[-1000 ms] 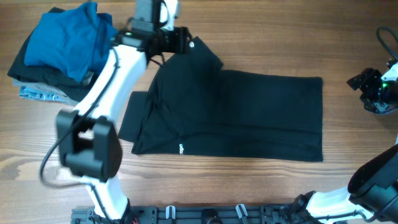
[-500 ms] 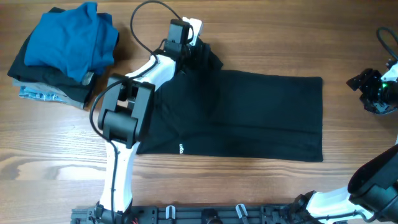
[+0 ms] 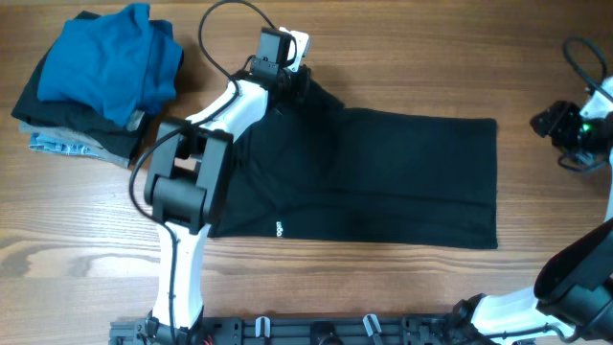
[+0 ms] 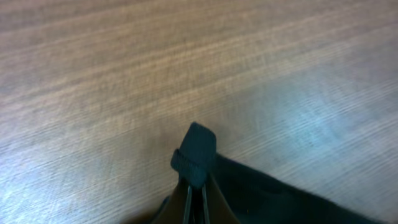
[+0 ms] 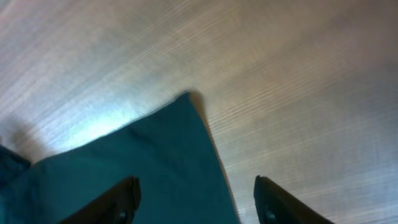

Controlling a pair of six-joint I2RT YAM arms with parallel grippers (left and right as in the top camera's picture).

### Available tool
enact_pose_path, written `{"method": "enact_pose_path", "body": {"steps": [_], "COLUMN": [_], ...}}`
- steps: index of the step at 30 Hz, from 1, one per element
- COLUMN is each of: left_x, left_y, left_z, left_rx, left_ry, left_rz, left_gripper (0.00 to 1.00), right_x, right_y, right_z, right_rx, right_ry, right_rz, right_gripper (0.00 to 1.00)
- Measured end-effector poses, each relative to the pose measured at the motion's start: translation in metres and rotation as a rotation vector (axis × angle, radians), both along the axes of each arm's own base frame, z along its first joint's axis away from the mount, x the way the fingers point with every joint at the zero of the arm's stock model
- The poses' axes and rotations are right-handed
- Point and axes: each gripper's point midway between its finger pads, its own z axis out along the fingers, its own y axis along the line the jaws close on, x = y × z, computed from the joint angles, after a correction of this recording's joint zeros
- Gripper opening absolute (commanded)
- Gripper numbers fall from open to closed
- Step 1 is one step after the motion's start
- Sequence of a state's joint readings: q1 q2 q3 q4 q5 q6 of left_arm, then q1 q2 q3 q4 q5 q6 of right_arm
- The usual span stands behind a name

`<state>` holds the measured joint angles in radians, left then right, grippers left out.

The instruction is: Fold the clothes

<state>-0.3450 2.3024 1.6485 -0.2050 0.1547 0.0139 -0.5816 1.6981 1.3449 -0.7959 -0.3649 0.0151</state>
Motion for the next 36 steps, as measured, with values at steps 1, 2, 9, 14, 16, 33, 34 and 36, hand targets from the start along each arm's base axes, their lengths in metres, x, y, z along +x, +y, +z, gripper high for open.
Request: {"method": "enact_pose_path", "body": {"steps": [1, 2, 9, 14, 16, 33, 34, 36], "left_x": [-0.003, -0.003, -0.013, -0.020, -0.021, -0.032, -0.033, -0.034], "left_y": [0.001, 0.001, 0.005, 0.007, 0.008, 0.017, 0.020, 0.026], "left_z": [0.011, 0.020, 0.044, 0.058, 0.065, 0.059, 0.059, 0.063], "left_rx": [0.000, -0.002, 0.003, 0.005, 0.004, 0.048, 0.061, 0.083], "left_ry": [0.000, -0.006, 0.005, 0.011, 0.006, 0.057, 0.060, 0.057], "left_rz": [0.000, 0.001, 0.001, 0.001, 0.001, 0.021, 0.029, 0.047], "left_gripper": [0.04, 0.04, 0.04, 0.04, 0.04, 0.04, 0.04, 0.04], "right_x": [0.008, 0.018, 0.070, 0.066, 0.071, 0.071, 0.071, 0.071], "right_y": [0.002, 0.004, 0.003, 0.003, 0.007, 0.038, 0.038, 0.038], "right_z": [0.003, 0.007, -0.041, -0.122, -0.123, -0.132, -0.131, -0.129], "right_rx": [-0.022, -0.049, -0.149, -0.082, -0.067, 0.054, 0.066, 0.084], "right_ry": [-0.028, -0.062, -0.082, 0.055, 0.032, 0.011, 0.014, 0.016], "right_rz": [0.026, 0.050, 0.105, 0.110, 0.141, 0.244, 0.227, 0.191], "right_gripper": [0.62, 0.62, 0.62, 0.66, 0.67, 0.04, 0.04, 0.04]}}
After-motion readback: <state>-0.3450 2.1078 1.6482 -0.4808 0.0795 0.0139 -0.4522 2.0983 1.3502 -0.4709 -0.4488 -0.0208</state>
